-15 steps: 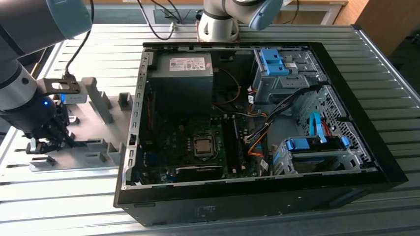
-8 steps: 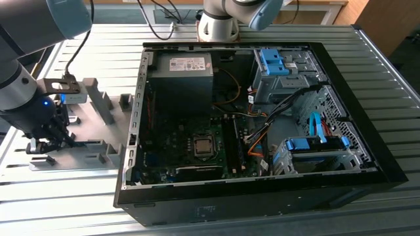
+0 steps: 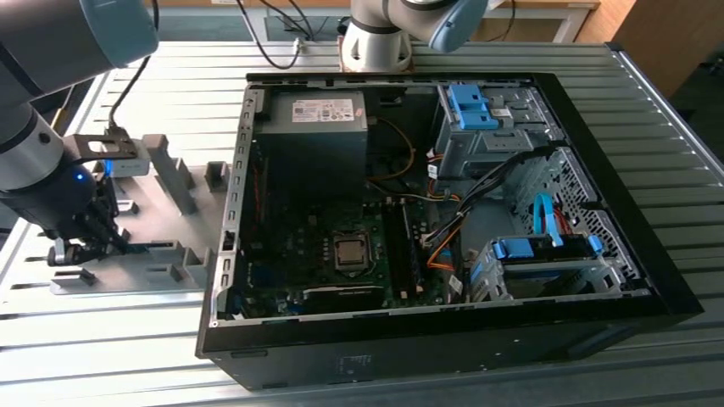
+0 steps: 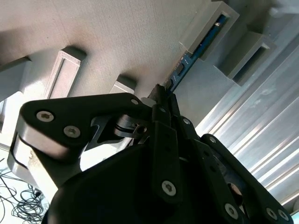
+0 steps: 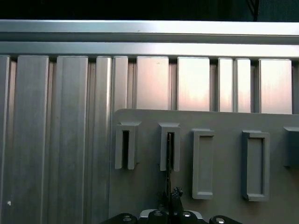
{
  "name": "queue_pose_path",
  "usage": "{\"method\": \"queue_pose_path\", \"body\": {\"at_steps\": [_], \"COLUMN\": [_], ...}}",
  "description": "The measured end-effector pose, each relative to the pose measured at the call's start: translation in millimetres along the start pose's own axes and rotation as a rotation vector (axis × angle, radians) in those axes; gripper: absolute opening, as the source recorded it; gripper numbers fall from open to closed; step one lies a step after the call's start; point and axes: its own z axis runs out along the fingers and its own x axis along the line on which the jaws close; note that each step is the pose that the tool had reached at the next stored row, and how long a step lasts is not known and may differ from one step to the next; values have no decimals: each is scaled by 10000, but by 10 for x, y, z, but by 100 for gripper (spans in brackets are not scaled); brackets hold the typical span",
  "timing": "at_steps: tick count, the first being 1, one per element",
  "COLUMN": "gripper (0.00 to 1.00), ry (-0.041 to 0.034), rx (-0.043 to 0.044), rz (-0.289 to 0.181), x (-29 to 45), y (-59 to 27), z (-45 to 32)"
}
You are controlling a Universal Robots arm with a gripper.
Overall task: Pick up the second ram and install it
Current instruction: 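Pick up the second ram and move it above second insertion slot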
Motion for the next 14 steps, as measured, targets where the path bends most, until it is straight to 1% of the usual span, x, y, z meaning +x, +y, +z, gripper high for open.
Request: {"method": "queue_pose_path", "body": {"at_steps": [2,4,9,14], "gripper": [14,14,14,14], "ry": [-1,-1,0,0], "rx": [1,1,0,0], "rz": [-1,0,0,0], "x": [0,-1,-3,-6], "y": [0,0,-1,-2], "z": [-1,-24,-124,-260]}}
